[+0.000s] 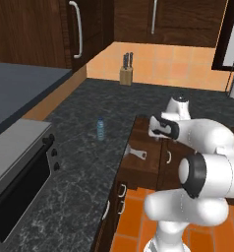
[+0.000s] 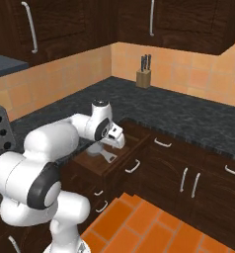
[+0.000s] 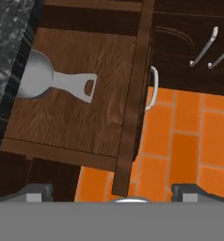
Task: Pick the measuring cup from the drawer and place it on the counter.
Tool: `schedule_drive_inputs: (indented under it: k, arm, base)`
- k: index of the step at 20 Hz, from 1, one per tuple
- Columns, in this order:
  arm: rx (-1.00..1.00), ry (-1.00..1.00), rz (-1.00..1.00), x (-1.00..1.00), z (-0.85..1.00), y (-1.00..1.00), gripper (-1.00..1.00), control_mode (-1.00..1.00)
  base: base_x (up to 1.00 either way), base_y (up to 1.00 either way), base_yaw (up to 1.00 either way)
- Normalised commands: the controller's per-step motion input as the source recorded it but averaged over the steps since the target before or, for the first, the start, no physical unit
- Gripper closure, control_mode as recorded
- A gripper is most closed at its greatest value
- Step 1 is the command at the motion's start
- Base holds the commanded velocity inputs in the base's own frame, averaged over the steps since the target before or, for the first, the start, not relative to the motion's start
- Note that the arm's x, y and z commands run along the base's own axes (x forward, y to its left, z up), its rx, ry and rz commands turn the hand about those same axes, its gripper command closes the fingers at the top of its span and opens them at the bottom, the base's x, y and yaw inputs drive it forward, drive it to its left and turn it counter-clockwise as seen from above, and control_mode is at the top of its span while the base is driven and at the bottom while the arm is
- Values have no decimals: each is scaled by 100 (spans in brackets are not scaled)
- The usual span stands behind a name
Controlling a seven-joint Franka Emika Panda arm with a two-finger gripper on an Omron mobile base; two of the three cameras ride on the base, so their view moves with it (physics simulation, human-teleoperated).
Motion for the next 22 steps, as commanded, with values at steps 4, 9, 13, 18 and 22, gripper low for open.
schedule_drive_inputs:
  k: [4,9,13,18,22]
  arm:
    - [0,4,-7,10,-45,-28,-100,-100]
    - [0,1,0,15,-60,-19,-100,-100]
    - [0,0,0,41,-46,-11,-100,-100]
    - [-3,0,-1,47,-39,1,-100,-100]
    - [-1,0,-6,42,-50,-35,-100,-100]
  base:
    - [0,0,0]
    - [0,0,0]
    - [0,0,0]
    - [0,0,0]
    - [0,0,0]
